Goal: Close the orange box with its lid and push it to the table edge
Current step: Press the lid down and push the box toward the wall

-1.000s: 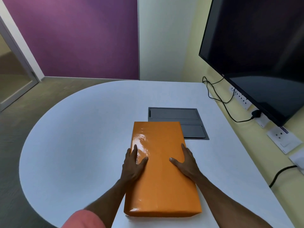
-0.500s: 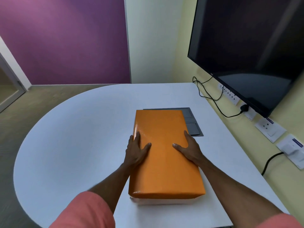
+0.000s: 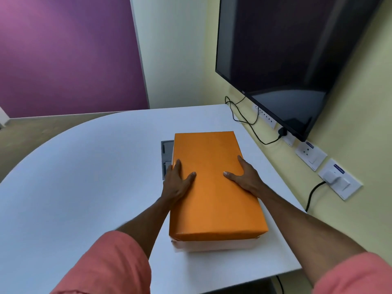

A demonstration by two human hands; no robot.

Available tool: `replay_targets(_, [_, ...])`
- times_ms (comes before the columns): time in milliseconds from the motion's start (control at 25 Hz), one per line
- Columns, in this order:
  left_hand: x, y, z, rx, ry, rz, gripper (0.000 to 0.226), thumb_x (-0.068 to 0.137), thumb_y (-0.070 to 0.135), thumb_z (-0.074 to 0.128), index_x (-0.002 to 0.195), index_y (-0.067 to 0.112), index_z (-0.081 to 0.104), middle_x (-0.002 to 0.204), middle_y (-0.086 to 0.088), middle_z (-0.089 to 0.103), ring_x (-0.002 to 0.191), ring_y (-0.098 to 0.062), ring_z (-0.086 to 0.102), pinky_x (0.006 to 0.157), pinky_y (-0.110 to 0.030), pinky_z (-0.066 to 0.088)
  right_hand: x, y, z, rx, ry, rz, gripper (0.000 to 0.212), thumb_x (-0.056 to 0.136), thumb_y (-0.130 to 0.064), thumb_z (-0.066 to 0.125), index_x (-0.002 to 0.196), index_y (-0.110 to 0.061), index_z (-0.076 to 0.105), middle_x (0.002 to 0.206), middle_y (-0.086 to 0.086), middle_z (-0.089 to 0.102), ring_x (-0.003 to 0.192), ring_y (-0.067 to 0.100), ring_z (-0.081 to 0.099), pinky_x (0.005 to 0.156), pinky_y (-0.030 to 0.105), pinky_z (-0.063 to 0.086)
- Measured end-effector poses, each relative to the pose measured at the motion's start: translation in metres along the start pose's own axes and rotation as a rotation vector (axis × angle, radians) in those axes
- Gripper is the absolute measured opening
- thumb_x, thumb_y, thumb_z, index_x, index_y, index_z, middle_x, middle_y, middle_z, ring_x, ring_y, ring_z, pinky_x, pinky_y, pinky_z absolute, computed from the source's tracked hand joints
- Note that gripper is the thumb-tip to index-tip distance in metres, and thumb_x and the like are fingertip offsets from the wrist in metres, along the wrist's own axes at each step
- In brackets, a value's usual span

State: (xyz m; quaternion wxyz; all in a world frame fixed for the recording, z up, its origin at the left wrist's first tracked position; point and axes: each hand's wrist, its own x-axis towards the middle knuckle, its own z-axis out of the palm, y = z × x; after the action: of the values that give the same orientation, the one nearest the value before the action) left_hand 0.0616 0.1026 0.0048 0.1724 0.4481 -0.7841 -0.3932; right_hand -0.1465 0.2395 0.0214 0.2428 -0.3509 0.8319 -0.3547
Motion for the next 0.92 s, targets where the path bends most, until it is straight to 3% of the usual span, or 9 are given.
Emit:
replay_targets(520, [-0.029, 0.094, 0.163, -0.014, 0.001, -0.111, 0.088, 0.086, 0.057, 0.054, 0.153, 0.018, 0.012, 0.159, -0.015, 0.019, 0.143, -0.038, 0.026, 0.113, -0.056, 0.025, 0.009, 0.126, -0.127, -0.026, -0.070, 0.061, 0.096, 0.077, -0.047, 0.073, 0.152, -0.026, 0.017, 0.159, 0.006, 0.024, 0.142, 0.028, 0.030, 0.112, 0.043, 0.032])
replay_targets(920, [-0.038, 0.124, 0.230, -0.028, -0.042, -0.154, 0.089, 0.086, 0.058, 0.053, 0.153, 0.020, 0.008, 0.160, -0.014, 0.014, 0.142, -0.040, 0.027, 0.111, -0.057, 0.028, 0.017, 0.187, -0.167, -0.023, -0.104, 0.083, 0.096, 0.076, -0.047, 0.074, 0.151, -0.027, 0.018, 0.158, 0.006, 0.026, 0.142, 0.029, 0.031, 0.114, 0.045, 0.033])
